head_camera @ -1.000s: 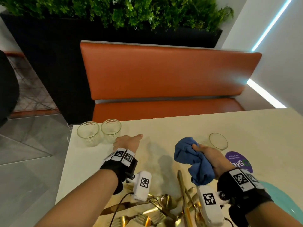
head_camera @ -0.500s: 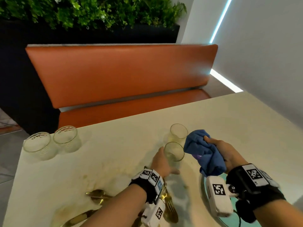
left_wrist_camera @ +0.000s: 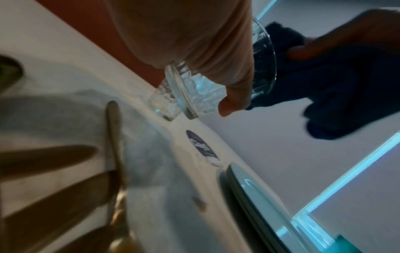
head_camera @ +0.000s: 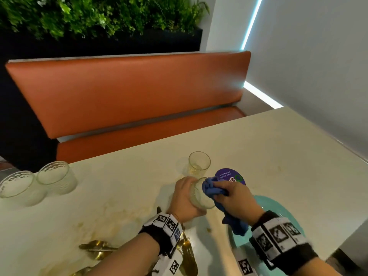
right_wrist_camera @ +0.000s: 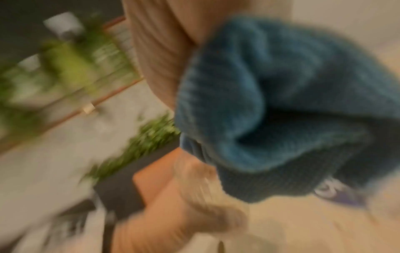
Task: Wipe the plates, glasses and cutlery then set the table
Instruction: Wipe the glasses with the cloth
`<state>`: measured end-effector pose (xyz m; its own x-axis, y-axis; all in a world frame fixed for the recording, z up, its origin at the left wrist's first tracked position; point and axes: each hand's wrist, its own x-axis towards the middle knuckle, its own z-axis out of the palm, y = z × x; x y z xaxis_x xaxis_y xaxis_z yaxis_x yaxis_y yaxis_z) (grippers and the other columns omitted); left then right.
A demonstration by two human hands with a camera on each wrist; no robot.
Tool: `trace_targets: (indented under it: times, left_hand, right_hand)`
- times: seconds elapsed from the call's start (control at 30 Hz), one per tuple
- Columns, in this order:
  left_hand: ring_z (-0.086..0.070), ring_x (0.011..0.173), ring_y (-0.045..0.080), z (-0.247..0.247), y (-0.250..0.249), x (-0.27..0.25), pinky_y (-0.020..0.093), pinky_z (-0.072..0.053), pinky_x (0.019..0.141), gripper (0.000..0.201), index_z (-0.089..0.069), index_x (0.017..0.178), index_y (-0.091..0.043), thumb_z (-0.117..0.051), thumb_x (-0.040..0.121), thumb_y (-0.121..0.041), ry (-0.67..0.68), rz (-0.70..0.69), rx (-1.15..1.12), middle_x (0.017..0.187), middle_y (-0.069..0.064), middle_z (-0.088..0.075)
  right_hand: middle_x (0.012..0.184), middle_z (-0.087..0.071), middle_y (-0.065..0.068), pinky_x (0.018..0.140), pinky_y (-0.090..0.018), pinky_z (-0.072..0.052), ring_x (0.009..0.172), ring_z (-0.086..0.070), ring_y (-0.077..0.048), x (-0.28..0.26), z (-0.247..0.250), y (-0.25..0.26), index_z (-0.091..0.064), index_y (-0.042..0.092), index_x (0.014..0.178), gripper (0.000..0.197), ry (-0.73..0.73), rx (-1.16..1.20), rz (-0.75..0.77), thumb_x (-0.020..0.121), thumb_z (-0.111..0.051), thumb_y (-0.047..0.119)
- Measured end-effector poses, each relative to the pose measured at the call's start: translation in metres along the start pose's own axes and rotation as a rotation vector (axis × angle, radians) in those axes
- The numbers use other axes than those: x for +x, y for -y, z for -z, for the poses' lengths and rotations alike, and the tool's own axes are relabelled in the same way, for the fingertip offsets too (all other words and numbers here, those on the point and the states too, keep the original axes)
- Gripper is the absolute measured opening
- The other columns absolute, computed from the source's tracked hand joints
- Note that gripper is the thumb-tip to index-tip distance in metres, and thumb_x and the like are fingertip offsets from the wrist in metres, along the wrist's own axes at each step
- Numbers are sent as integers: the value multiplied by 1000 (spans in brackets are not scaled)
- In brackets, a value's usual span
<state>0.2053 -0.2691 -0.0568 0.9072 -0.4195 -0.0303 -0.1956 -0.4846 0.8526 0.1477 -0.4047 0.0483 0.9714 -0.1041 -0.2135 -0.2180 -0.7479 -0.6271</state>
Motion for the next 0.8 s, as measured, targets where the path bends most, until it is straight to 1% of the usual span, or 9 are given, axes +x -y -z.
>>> trace_targets:
  times: [0.13, 0.23, 0.3, 0.37, 0.43, 0.57, 0.63, 0.7, 0.8]
  left_hand:
    - [-47, 118, 10, 17, -22, -18, 13, -30, 102, 73, -48, 127, -21, -83, 62, -20, 61, -218, 27, 127, 1, -50]
    - [-41, 110, 1, 36, -25, -27, 21, -15, 115, 72, -44, 120, -21, -82, 58, -23, -13, -435, 93, 115, 7, -58]
    - [-45, 105, 9, 56, -26, -29, 23, -12, 115, 62, -43, 113, -18, -72, 59, -29, -64, -505, 138, 106, 10, -62]
    - [-49, 105, 14, 77, -25, -34, 30, -28, 110, 66, -47, 116, -16, -74, 58, -30, -17, -537, 226, 108, 10, -62]
    - [-48, 106, 14, 98, -25, -44, 27, -40, 98, 76, -49, 122, -15, -82, 54, -27, 128, -470, 295, 113, 3, -56]
    - [-49, 92, 12, 121, -17, -71, 33, -49, 82, 66, -46, 104, -27, -84, 51, -27, 187, -364, 238, 99, -6, -51]
    - [-49, 97, 13, 133, -15, -82, 26, -46, 85, 65, -49, 109, -23, -83, 53, -25, 142, -419, 286, 104, -3, -53]
    - [-50, 101, 16, 146, -12, -96, 21, -41, 88, 64, -54, 114, -13, -81, 56, -22, 62, -486, 340, 109, 2, -58]
    - [-56, 98, 20, 160, 0, -113, 33, -49, 90, 67, -58, 112, -8, -83, 52, -21, -128, -562, 441, 106, 7, -65]
  right_hand:
    - [104, -67, -10, 85, -25, -45, 96, -60, -25, -4, -34, 20, -65, 6, 107, 24, 83, -359, 177, 89, -49, 6]
    - [73, -66, 11, 64, -11, -46, 70, -57, -9, -7, -38, 34, -65, 9, 89, 18, 22, 83, 25, 90, -49, 2]
    - [65, -62, 17, 63, -14, -49, 70, -57, -8, -11, -41, 44, -63, 18, 79, 26, 21, 289, 19, 91, -49, 0]
    - [81, -65, 11, 72, -20, -49, 81, -61, -13, -15, -44, 54, -68, 14, 89, 21, -14, 46, 297, 89, -48, 5]
    - [91, -71, -1, 74, -23, -52, 85, -66, -17, -13, -51, 62, -71, 10, 94, 31, 175, -251, 487, 82, -43, 10]
    - [66, -68, 5, 51, -18, -49, 59, -64, -10, -24, -64, 82, -70, 19, 65, 41, 191, -668, 552, 71, -30, 10]
    - [84, -69, -6, 65, -23, -52, 76, -67, -19, -38, -77, 104, -70, 9, 86, 38, 130, -727, 625, 79, -33, 4]
    - [108, -61, -17, 89, -33, -45, 102, -58, -28, -46, -82, 124, -59, 0, 110, 26, 162, -355, 452, 92, -40, 2]
    - [87, -64, -13, 75, -30, -55, 79, -61, -21, -55, -93, 151, -59, 4, 85, 20, 347, 858, -115, 96, -41, 5]
